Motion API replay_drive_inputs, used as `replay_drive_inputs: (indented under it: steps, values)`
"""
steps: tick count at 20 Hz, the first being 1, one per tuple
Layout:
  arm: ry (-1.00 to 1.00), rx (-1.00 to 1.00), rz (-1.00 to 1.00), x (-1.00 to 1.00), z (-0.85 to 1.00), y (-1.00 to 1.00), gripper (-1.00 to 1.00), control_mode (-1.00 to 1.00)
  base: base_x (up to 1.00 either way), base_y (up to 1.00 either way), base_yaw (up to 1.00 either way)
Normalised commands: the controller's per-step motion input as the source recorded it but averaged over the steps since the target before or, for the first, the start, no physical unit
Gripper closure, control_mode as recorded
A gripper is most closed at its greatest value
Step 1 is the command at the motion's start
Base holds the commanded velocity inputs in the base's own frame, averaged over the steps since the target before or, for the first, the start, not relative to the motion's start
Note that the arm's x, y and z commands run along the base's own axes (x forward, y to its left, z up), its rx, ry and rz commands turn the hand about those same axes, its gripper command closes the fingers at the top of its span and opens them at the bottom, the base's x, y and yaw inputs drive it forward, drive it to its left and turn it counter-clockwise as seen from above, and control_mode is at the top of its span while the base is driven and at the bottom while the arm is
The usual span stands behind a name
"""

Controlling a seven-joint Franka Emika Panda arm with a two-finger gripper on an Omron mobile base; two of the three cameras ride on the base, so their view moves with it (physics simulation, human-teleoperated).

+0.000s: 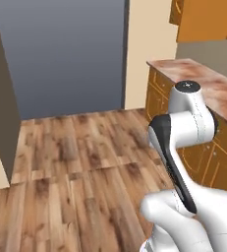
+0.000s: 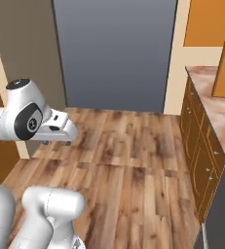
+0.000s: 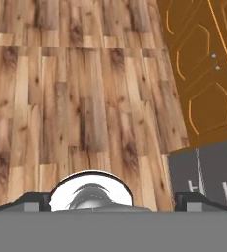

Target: Sort all alcoholic drinks to one cabinet, and non-alcoholic drinks to the other.

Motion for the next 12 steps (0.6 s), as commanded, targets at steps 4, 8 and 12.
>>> replay_drive_inputs:
  steps: [4,8,12]
  values:
    - [0.0,0.0,0.0,0.0,0.0,0.0,-1.0,1.0,0.84,-0.08,-0.56]
    - [0.0,0.0,0.0,0.0,0.0,0.0,-1.0,1.0,0.87,0.0,-0.6]
    - [0.0,0.0,0.0,0.0,0.0,0.0,-1.0,1.0,0.46,0.0,-0.65]
